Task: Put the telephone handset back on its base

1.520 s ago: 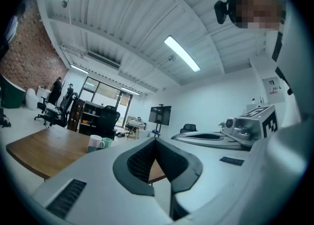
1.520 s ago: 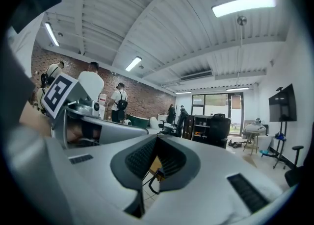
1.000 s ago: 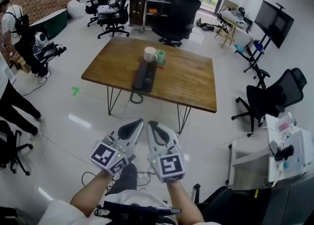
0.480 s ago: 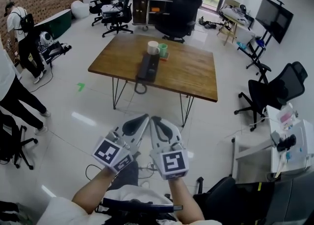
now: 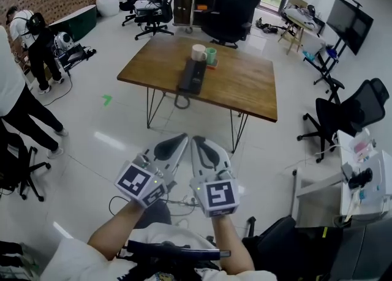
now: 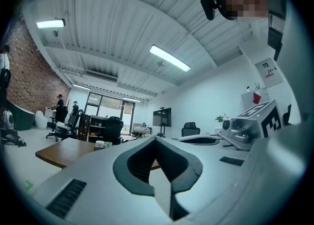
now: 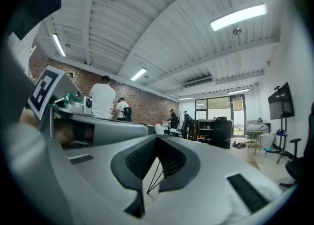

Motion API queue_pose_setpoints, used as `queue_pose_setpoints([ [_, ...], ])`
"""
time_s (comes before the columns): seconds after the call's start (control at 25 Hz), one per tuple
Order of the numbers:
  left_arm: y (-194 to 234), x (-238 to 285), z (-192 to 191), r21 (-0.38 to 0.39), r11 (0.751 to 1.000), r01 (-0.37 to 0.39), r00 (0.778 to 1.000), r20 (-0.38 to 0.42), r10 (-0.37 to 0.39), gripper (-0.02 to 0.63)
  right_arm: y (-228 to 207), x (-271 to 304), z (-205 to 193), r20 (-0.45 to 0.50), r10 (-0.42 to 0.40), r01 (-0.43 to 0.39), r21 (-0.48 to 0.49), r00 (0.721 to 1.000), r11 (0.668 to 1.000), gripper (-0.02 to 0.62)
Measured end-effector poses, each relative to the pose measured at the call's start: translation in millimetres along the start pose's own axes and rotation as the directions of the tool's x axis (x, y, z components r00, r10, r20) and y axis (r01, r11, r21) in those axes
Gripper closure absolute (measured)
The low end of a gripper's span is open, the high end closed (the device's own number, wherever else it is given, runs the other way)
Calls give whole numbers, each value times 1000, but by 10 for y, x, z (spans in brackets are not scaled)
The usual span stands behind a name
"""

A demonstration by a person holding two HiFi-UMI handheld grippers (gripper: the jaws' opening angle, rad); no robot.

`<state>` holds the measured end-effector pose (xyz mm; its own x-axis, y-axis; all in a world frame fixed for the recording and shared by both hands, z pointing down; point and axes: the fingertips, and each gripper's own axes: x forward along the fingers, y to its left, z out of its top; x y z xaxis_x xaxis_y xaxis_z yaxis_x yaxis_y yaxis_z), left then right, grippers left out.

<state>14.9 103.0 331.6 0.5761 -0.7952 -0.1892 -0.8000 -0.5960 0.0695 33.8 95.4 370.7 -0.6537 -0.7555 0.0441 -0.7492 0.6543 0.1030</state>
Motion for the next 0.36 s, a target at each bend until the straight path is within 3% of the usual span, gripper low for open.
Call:
queue_pose_setpoints([
  [0.36,107,-30,-40,-4,1000,1,1000,-10,-1,604,91,105,-41,-1,20,-20,-24,1000,1000,592],
])
